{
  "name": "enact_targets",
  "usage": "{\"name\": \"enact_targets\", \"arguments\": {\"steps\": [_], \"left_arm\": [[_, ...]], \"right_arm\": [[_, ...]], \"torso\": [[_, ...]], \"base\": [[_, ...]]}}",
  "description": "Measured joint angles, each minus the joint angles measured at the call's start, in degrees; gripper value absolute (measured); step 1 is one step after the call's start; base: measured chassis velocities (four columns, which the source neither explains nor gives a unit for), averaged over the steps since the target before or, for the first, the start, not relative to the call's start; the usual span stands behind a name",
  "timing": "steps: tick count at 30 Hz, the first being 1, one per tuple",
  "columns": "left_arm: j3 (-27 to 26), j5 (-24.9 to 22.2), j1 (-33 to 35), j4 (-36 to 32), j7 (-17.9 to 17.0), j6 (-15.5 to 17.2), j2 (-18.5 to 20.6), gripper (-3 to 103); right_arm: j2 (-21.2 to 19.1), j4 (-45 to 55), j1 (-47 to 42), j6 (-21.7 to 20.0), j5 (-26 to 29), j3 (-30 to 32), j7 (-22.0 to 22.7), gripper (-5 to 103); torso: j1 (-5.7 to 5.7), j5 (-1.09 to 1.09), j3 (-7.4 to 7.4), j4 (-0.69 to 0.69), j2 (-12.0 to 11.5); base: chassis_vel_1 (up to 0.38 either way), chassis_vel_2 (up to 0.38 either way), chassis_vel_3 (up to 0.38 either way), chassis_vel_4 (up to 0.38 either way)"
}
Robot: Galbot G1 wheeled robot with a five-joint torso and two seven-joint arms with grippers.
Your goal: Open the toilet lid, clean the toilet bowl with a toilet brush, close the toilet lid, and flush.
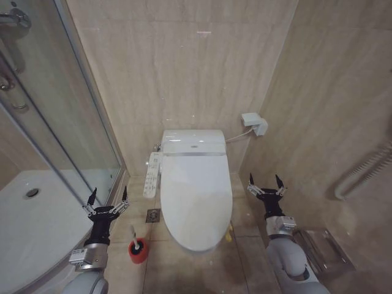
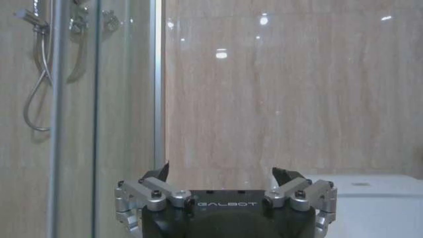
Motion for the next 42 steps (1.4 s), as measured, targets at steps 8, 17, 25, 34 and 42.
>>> {"name": "enact_targets", "arguments": {"steps": [8, 17, 25, 34, 42], "left_arm": [[0.00, 0.00, 0.00, 0.00, -0.01, 0.00, 0.00, 100], [0.00, 0.00, -0.01, 0.00, 0.00, 0.00, 0.00, 100], [0.00, 0.00, -0.02, 0.00, 0.00, 0.00, 0.00, 100], [0.01, 0.00, 0.02, 0.00, 0.00, 0.00, 0.00, 100], [0.01, 0.00, 0.00, 0.01, 0.00, 0.00, 0.00, 100]], "right_arm": [[0.00, 0.00, -0.01, 0.00, 0.00, 0.00, 0.00, 100], [0.00, 0.00, 0.00, 0.00, 0.00, 0.00, 0.00, 100], [0.00, 0.00, 0.02, 0.00, 0.00, 0.00, 0.00, 100], [0.00, 0.00, -0.02, 0.00, 0.00, 0.00, 0.00, 100], [0.00, 0.00, -0.01, 0.00, 0.00, 0.00, 0.00, 100]], "torso": [[-0.04, 0.02, -0.02, 0.00, 0.03], [0.02, 0.01, 0.01, 0.02, 0.01], [0.05, 0.01, 0.01, 0.03, -0.01], [-0.04, 0.01, -0.02, 0.00, 0.02], [0.02, 0.00, 0.01, 0.03, 0.01]], "base": [[0.239, -0.242, -0.230, 0.228], [0.081, -0.066, -0.061, 0.064], [0.012, 0.001, -0.004, 0.014], [0.185, -0.198, -0.186, 0.166], [0.057, -0.039, -0.047, 0.046]]}}
